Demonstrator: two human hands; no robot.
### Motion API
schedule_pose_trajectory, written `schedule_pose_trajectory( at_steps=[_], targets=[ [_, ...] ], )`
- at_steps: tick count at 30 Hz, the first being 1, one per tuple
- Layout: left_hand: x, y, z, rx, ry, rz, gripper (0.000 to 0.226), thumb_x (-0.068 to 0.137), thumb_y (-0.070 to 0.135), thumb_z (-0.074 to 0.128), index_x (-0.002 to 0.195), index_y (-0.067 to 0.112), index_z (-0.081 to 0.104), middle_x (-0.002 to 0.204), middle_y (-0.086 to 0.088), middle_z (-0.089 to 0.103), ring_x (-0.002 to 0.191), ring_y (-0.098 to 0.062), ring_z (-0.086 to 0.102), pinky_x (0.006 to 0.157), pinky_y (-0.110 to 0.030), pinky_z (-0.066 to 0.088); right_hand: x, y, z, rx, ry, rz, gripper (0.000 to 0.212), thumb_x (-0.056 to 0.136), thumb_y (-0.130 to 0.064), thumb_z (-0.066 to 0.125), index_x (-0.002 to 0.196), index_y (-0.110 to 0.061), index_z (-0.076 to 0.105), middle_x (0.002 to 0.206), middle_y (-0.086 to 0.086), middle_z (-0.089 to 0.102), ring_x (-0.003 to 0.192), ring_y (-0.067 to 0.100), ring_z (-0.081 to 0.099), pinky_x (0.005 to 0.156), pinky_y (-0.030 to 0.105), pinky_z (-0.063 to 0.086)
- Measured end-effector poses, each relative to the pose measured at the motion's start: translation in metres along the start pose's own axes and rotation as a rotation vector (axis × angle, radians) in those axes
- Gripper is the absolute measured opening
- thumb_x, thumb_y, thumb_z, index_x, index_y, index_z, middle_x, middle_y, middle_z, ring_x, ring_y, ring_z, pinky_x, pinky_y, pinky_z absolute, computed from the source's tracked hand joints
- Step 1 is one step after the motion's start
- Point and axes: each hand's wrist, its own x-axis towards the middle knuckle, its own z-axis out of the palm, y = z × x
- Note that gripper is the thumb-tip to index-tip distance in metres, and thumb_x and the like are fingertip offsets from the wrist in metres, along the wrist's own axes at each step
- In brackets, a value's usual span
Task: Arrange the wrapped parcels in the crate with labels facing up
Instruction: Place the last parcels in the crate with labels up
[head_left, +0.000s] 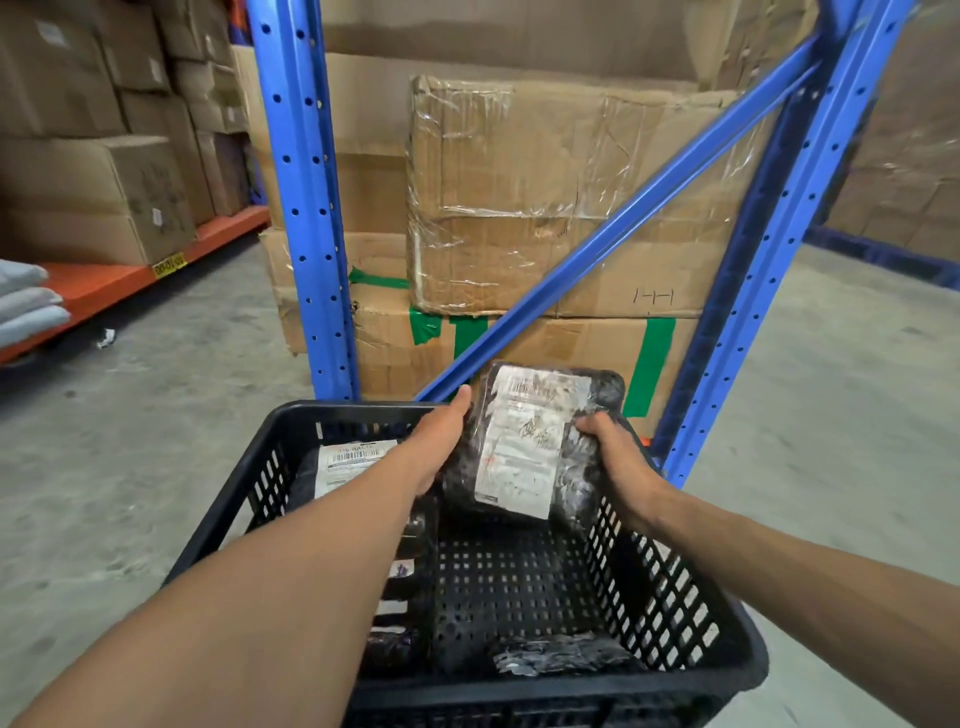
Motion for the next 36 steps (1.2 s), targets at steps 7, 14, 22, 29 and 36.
schedule_pose_trajectory(
  at_steps=[7, 14, 22, 29, 36],
  targets=[
    [-0.010, -0.004, -0.021, -0.240, -0.402, -0.070, 0.080, 0.058, 0.066, 0.079, 0.122, 0.018, 0.068, 0.117, -0.010, 0.075, 0.108, -0.027, 0.073, 0.097, -0.043, 0.055, 0.006, -0.001, 0.009, 0.151, -0.016, 0.004, 0.034, 0.069, -0.046, 0.064, 0.095, -0.024, 0.061, 0.074, -0.007, 0.073, 0.070, 0.013, 0.070, 0.064, 0.029, 0.054],
    [0.001, -0.020, -0.006, -0.254, -0.283, -0.077, 0.050, 0.090, 0.047, 0.061, 0.132, 0.021, 0.053, 0.134, -0.017, 0.064, 0.126, -0.035, 0.059, 0.106, -0.053, 0.047, 0.003, 0.010, 0.006, 0.171, 0.023, 0.113, 0.084, 0.071, -0.057, 0.080, 0.142, -0.022, 0.049, 0.139, 0.002, 0.064, 0.127, 0.025, 0.061, 0.113, 0.053, 0.042],
    [0.025, -0.047, 0.029, 0.103, -0.222, -0.496, 0.033, 0.103, 0.028, 0.042, 0.123, 0.007, 0.056, 0.119, -0.015, 0.068, 0.106, -0.028, 0.067, 0.110, -0.044, 0.042, 0.016, 0.041, 0.001, -0.234, 0.016, 0.522, 0.035, 0.098, -0.022, 0.060, 0.123, 0.003, 0.058, 0.122, 0.027, 0.070, 0.098, 0.035, 0.070, 0.094, 0.053, 0.058],
    [0.055, -0.093, 0.054, 0.407, -0.219, -0.533, 0.052, 0.101, 0.024, 0.036, 0.151, 0.011, 0.038, 0.153, -0.014, 0.043, 0.137, -0.034, 0.046, 0.115, -0.050, 0.036, 0.037, 0.085, 0.016, -0.426, -0.008, 0.653, 0.040, 0.099, -0.019, 0.058, 0.133, 0.003, 0.054, 0.121, 0.019, 0.068, 0.098, 0.029, 0.065, 0.094, 0.046, 0.058],
    [0.083, -0.130, 0.058, 0.509, -0.165, -0.546, 0.048, 0.105, 0.011, 0.034, 0.152, 0.004, 0.030, 0.158, -0.020, 0.029, 0.137, -0.036, 0.039, 0.110, -0.045, 0.034, 0.048, 0.128, 0.023, -0.488, -0.128, 0.697, 0.061, 0.093, -0.009, 0.065, 0.149, -0.008, 0.040, 0.149, 0.017, 0.051, 0.134, 0.035, 0.052, 0.111, 0.050, 0.046]
  ],
)
